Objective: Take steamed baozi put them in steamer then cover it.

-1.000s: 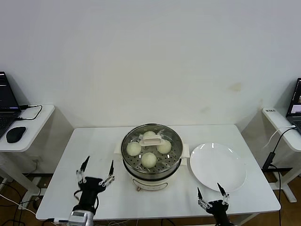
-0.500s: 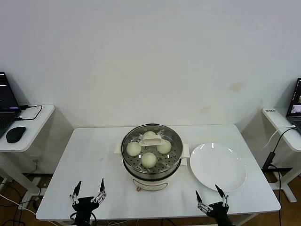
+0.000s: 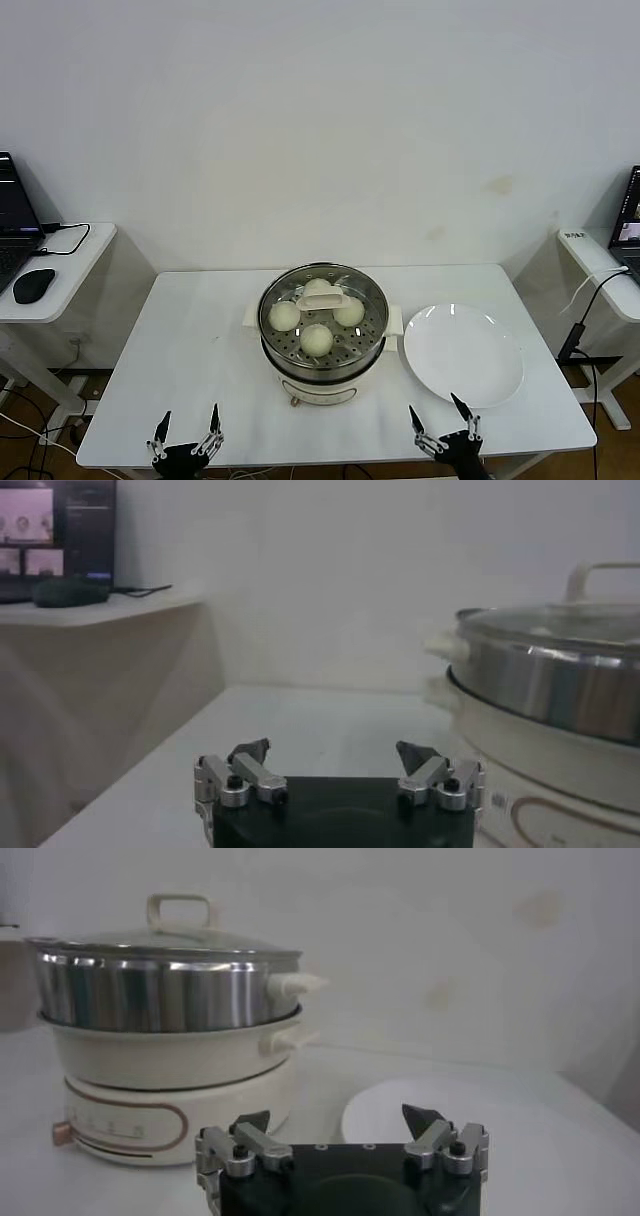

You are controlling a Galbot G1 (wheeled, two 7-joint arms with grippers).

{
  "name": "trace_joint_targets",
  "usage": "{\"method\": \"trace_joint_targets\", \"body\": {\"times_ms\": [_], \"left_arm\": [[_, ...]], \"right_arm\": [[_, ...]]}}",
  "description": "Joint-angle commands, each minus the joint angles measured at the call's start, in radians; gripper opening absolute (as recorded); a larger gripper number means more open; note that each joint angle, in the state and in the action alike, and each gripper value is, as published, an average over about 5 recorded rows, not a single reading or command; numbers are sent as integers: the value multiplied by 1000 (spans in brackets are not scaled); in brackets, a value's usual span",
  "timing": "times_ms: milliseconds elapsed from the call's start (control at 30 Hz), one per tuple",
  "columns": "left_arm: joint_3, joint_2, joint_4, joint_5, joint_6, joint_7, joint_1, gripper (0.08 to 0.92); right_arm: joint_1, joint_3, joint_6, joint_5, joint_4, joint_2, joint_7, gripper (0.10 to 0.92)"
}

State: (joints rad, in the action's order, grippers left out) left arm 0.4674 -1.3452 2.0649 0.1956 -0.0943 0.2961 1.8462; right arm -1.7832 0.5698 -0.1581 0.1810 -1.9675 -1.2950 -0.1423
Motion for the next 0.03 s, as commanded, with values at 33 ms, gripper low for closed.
{"method": "trace_joint_targets", "body": {"times_ms": [33], "left_arm": [[8, -7, -21, -14, -19, -14, 18, 823]], "right_arm": [[-7, -7, 14, 9, -8, 16, 0, 823]]}}
